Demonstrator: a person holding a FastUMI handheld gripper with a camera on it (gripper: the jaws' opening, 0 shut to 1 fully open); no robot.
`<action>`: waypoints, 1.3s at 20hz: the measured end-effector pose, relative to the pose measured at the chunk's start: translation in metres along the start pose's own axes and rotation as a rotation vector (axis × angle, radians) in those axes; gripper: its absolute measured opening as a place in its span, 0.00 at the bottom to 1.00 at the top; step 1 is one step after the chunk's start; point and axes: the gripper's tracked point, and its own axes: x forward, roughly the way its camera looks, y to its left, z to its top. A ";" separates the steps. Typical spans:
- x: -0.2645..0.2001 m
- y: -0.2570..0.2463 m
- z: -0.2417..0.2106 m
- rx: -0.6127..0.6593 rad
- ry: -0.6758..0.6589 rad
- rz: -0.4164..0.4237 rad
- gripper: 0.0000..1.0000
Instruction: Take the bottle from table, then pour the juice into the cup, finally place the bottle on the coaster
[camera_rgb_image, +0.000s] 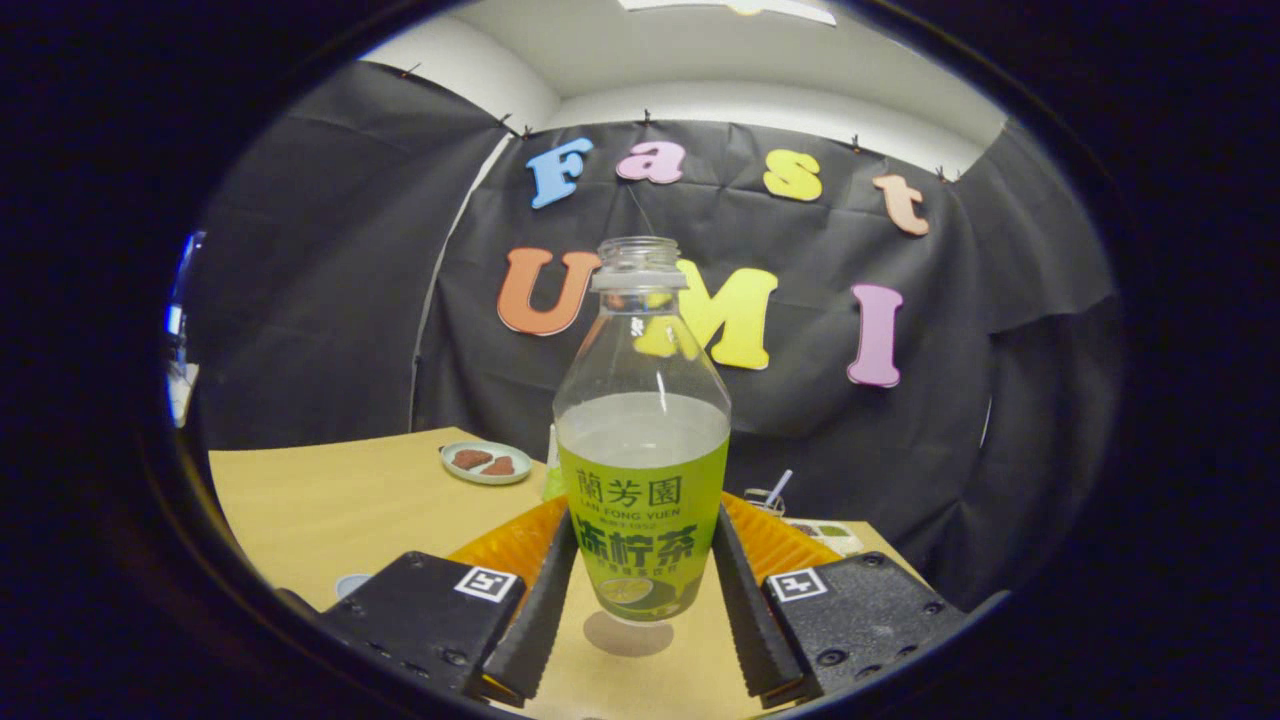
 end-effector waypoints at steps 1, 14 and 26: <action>0.009 -0.001 -0.008 0.018 0.016 0.010 0.77; 0.095 0.003 -0.110 0.104 0.181 0.084 0.77; 0.102 -0.003 -0.129 0.113 0.210 0.085 0.83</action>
